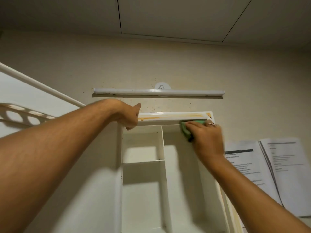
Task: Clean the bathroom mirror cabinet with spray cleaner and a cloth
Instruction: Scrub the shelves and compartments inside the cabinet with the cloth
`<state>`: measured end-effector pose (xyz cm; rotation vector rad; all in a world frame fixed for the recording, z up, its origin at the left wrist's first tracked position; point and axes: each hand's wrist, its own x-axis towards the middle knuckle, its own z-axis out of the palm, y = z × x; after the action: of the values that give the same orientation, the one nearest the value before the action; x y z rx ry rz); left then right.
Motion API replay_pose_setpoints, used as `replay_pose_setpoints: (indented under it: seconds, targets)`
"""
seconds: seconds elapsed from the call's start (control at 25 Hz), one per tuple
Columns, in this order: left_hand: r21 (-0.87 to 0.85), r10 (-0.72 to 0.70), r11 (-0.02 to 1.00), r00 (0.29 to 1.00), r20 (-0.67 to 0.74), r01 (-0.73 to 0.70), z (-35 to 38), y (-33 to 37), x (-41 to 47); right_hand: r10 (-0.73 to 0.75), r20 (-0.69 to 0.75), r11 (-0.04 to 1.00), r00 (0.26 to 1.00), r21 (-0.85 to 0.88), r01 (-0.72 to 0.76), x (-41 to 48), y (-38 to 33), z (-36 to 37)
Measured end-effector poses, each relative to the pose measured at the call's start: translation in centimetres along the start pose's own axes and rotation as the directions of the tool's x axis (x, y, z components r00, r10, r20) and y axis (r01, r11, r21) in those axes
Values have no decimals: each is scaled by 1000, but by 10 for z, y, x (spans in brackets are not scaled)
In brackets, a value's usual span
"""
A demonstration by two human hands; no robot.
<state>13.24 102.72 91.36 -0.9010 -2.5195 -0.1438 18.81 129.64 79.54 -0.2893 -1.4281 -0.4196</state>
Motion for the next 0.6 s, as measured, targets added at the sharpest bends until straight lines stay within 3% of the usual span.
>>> replay_pose_setpoints:
  seconds: [0.08, 0.16, 0.24, 0.32, 0.4, 0.44, 0.48, 0.6]
  targets:
    - [-39, 29, 999, 999, 19, -28, 4, 8, 3, 272, 46, 962, 961, 17, -273, -2, 7, -3]
    - [-57, 63, 996, 998, 18, -62, 7, 17, 5, 502, 85, 856, 861, 98, -508, 11, -29, -6]
    - [-59, 86, 995, 996, -11, -86, 10, 26, 5, 427, 122, 873, 896, 201, -443, 15, -79, -8]
    - [-68, 117, 991, 993, -27, -118, 13, 37, 8, 173, 140, 953, 975, 227, -201, 7, -105, -7]
    - [-109, 156, 981, 988, -22, -157, 15, 44, 13, -86, 40, 990, 995, 119, 81, 4, -72, -6]
    - [-132, 168, 977, 986, -15, -168, 16, 46, 15, -148, 12, 988, 989, 43, 147, 4, -45, -5]
    - [-143, 173, 974, 985, -16, -174, 16, 48, 15, -134, 9, 991, 991, -23, 135, 4, -17, -6]
    - [-130, 201, 970, 978, -52, -207, 18, 55, 11, 171, 94, 985, 981, -49, -167, 1, 13, -11]
